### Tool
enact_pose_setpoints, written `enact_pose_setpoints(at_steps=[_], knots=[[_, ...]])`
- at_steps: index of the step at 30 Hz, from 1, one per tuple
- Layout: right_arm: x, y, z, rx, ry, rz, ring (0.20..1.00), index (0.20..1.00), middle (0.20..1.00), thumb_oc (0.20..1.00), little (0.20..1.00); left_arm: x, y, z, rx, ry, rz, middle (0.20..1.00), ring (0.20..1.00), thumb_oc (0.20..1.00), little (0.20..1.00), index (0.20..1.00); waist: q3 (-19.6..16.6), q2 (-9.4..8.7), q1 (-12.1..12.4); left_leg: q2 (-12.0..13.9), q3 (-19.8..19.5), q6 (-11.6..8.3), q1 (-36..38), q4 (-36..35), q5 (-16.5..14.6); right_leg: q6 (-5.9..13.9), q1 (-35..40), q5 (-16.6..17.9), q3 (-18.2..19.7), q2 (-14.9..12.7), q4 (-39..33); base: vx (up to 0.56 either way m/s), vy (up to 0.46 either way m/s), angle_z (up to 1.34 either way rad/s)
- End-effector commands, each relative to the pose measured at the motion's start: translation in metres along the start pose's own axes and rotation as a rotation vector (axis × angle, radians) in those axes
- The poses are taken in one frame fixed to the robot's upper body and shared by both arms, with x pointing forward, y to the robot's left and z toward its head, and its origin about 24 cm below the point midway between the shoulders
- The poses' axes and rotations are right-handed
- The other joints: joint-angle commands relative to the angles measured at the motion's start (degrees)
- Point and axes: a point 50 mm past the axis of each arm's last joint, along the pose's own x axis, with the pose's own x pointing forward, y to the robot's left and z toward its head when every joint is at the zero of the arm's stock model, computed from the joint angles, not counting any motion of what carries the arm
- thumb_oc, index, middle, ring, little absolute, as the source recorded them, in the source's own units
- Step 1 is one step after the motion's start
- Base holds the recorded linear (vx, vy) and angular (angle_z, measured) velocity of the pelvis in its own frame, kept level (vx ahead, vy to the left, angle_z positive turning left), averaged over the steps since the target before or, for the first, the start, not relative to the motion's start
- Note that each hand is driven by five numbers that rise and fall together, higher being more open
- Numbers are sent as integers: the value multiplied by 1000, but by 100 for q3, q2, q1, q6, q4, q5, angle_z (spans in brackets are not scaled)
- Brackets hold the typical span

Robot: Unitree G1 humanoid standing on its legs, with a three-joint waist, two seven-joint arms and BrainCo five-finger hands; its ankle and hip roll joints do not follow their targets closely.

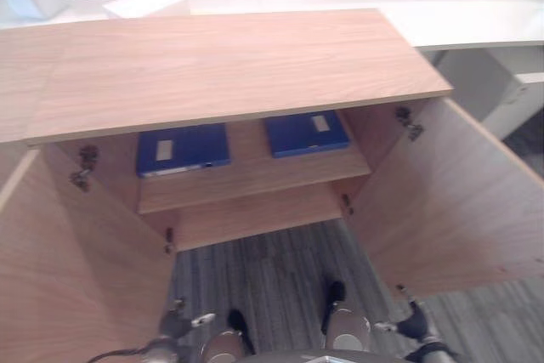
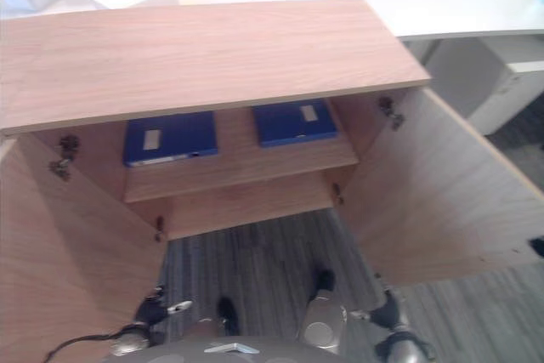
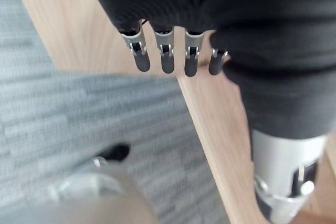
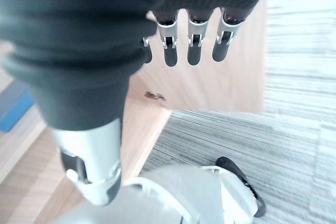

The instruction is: Put the empty folder in the office cabinet

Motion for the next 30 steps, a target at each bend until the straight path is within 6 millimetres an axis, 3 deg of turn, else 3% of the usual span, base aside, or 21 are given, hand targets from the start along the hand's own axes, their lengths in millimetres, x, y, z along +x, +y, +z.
enact_pose_setpoints(at_steps=[1,2,5,8,12,15,16,19,20,23,30], knots=[[5,-63,14,118,-86,-274,1000,1000,1000,1000,1000,0,35,37,55,-165,105,1000,1000,1000,1000,1000,69,115,-22,-220,-363,-724,55,133,-727,214,638,1344,509,-252,-1575,17,-108,-51],[1,-52,-2,227,4,-307,1000,1000,1000,1000,1000,1,21,30,14,-149,87,1000,1000,1000,1000,1000,-100,110,-25,-191,-301,-738,151,31,-704,219,792,1312,707,-146,-1525,17,-108,-51],[2,-50,-4,272,29,-333,1000,1000,1000,1000,1000,2,19,30,-2,-144,91,1000,1000,1000,1000,1000,-195,99,-33,-194,-274,-749,165,-22,-658,235,850,1348,825,-114,-1572,28,-97,-75],[6,-50,-4,407,76,-441,1000,1000,1000,1000,1000,3,13,25,-79,-118,105,1000,1000,1000,1000,1000,-523,103,22,-24,-97,-868,282,-126,-541,219,1102,958,917,32,-2016,70,-168,-96],[9,-54,-4,434,95,-478,1000,1000,1000,1000,1000,3,11,19,-82,-88,108,1000,1000,1000,1000,1000,-632,134,62,101,-70,-964,382,-217,-424,161,1221,803,917,183,-2221,75,-149,-17],[17,-83,4,497,90,-578,1000,1000,1000,1000,1000,2,6,8,-73,-36,67,1000,1000,1000,1000,1000,-840,298,202,344,-151,-1122,514,-470,-202,42,1517,517,751,463,-2576,105,-190,12],[17,-83,4,497,90,-578,1000,1000,1000,1000,1000,2,6,8,-73,-36,67,1000,1000,1000,1000,1000,-840,298,202,344,-151,-1122,514,-470,-202,42,1517,517,751,463,-2576,83,-192,20],[23,-121,17,498,37,-632,1000,1000,1000,1000,1000,0,5,2,-56,-8,36,1000,1000,1000,1000,1000,-893,461,342,505,-219,-1230,574,-589,-32,-47,1708,360,637,650,-2725,43,-131,19],[23,-121,17,498,37,-632,1000,1000,1000,1000,1000,0,5,2,-56,-8,36,1000,1000,1000,1000,1000,-893,461,342,505,-219,-1230,574,-589,-32,-47,1708,360,637,650,-2725,18,-73,10],[27,-166,30,527,15,-699,1000,1000,1000,1000,1000,-2,3,-7,-24,35,5,1000,1000,1000,1000,1000,-913,620,514,607,-281,-1311,553,-650,110,-108,1786,224,571,785,-2778,5,-108,13],[30,-206,53,550,-15,-727,1000,1000,1000,1000,1000,-6,4,-17,-6,77,-23,1000,1000,1000,1000,1000,-874,886,714,691,-373,-1397,507,-709,283,-170,1830,98,482,901,-2778,-22,-59,7]])
